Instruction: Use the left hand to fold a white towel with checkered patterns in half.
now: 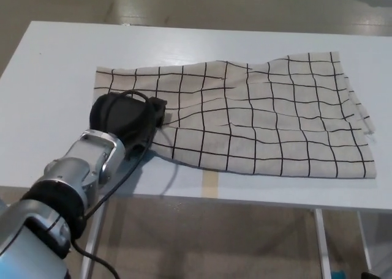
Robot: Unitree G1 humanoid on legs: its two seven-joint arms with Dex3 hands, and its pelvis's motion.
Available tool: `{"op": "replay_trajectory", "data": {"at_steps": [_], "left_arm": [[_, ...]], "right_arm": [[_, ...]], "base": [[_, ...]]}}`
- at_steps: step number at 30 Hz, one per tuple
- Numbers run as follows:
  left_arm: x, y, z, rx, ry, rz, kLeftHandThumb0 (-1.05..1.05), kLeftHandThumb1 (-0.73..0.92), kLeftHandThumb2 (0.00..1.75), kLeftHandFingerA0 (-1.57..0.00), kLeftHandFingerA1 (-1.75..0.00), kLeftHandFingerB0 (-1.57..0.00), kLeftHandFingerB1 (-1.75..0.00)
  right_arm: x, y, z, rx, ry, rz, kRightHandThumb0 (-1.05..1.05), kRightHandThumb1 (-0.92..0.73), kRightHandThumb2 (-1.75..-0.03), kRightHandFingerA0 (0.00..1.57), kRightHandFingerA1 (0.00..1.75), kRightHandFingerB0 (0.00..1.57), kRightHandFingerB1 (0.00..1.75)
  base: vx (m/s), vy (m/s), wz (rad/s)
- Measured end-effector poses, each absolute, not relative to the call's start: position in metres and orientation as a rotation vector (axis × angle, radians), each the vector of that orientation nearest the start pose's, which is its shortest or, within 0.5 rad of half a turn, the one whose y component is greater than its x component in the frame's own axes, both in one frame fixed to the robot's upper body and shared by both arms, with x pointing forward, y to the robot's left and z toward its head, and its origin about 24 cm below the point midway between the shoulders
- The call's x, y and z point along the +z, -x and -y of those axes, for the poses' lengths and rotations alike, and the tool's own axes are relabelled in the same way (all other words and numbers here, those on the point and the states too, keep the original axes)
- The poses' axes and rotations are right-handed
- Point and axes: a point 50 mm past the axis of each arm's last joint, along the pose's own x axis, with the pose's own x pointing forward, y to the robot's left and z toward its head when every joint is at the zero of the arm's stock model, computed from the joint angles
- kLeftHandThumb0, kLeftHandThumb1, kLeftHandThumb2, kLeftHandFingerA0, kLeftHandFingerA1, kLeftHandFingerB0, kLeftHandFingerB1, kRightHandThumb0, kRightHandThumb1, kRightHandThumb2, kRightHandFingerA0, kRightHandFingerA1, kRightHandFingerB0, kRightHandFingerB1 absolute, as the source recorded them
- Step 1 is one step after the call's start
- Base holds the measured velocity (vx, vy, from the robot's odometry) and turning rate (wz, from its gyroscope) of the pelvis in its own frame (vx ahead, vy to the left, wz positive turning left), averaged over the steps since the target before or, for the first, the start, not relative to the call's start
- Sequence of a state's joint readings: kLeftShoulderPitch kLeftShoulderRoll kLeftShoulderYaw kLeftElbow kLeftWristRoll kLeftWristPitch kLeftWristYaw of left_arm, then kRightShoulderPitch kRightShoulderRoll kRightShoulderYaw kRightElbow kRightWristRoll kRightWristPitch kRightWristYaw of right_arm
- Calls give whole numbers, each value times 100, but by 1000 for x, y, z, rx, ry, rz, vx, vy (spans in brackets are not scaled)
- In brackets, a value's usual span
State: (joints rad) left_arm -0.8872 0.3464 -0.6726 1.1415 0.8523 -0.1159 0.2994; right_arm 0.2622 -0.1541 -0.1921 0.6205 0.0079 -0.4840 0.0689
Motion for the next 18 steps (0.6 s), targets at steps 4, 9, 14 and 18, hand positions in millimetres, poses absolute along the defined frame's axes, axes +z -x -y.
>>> {"op": "replay_trajectory", "data": {"at_steps": [4, 9, 14, 18], "left_arm": [[61, -380, -158, -254, -1636, 117, -15, 67, 53, -69, -175, -54, -175], [64, -379, -176, -212, -1611, 97, -20, 69, 54, -70, -175, -54, -175], [74, -377, -219, -99, -1590, 27, -20, 69, 55, -71, -175, -53, -175], [81, -375, -248, -16, -1583, -41, -34, 49, 78, -108, -143, -87, -131]], "right_arm": [[-83, -131, 242, -192, 140, -379, -34, -60, -58, 55, 46, 47, 43], [-83, -131, 239, -189, 131, -376, -30, -61, -57, 62, 51, 49, 45], [-84, -131, 238, -193, 119, -372, -29, -61, -58, 63, 51, 48, 45], [-84, -130, 238, -195, 118, -375, -29, -61, -58, 63, 51, 49, 45]], "base": [[0, 0, 0], [0, 0, 0], [0, 0, 0], [0, 0, 0]]}}
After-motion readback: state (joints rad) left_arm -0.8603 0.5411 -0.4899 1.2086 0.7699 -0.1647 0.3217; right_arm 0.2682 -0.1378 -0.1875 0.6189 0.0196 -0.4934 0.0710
